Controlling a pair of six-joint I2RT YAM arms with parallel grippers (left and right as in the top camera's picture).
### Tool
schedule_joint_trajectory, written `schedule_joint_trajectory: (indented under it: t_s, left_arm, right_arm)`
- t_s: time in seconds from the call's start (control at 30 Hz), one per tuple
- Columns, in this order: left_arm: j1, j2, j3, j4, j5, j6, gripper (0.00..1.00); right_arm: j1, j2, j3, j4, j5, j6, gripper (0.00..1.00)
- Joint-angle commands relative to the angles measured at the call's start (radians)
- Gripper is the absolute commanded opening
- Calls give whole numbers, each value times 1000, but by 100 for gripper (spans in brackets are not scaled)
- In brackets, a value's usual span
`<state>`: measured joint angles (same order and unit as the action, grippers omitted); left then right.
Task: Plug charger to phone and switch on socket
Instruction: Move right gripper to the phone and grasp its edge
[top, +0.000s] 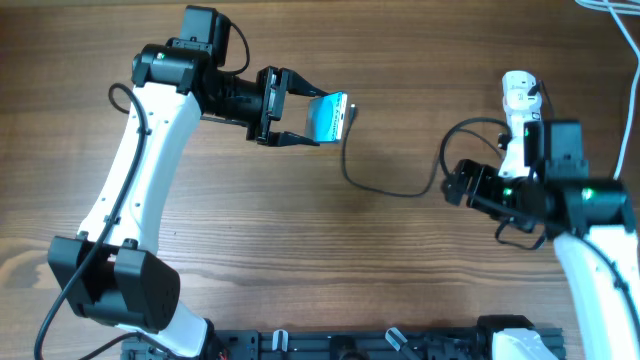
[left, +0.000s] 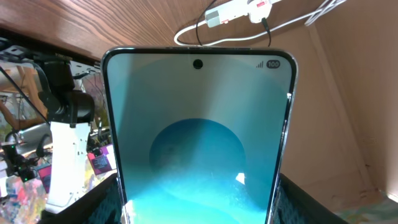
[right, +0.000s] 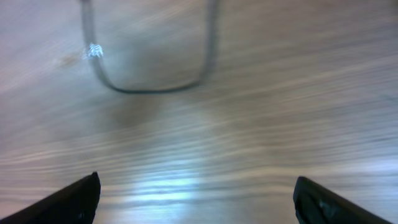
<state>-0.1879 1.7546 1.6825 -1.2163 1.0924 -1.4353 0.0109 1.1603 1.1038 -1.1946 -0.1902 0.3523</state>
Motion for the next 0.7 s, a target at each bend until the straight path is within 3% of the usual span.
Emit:
schedule_joint_trajectory:
  t_s: [0.0, 0.13, 0.23, 0.37, 0.47, 0.67]
  left_arm:
    - [2, -25, 23, 0, 24, -13, 4]
    - [2, -25, 23, 0, 24, -13, 4]
    - [2, -25, 23, 0, 24, -13, 4]
    - [2, -25, 23, 0, 11, -13, 4]
    - [2, -25, 23, 0, -75, -13, 4]
    - [2, -25, 23, -20, -541, -57, 4]
  right_arm:
    - [3, 58, 118, -37, 201, -37, 100]
    - [3, 23, 182, 21, 187, -42, 100]
    - [3, -31, 269, 63, -98, -183, 100]
    - [3, -71, 274, 187, -421, -192, 100]
    - [3, -48, 272, 215, -512, -142, 99]
    - [3, 64, 207, 237, -570, -90, 93]
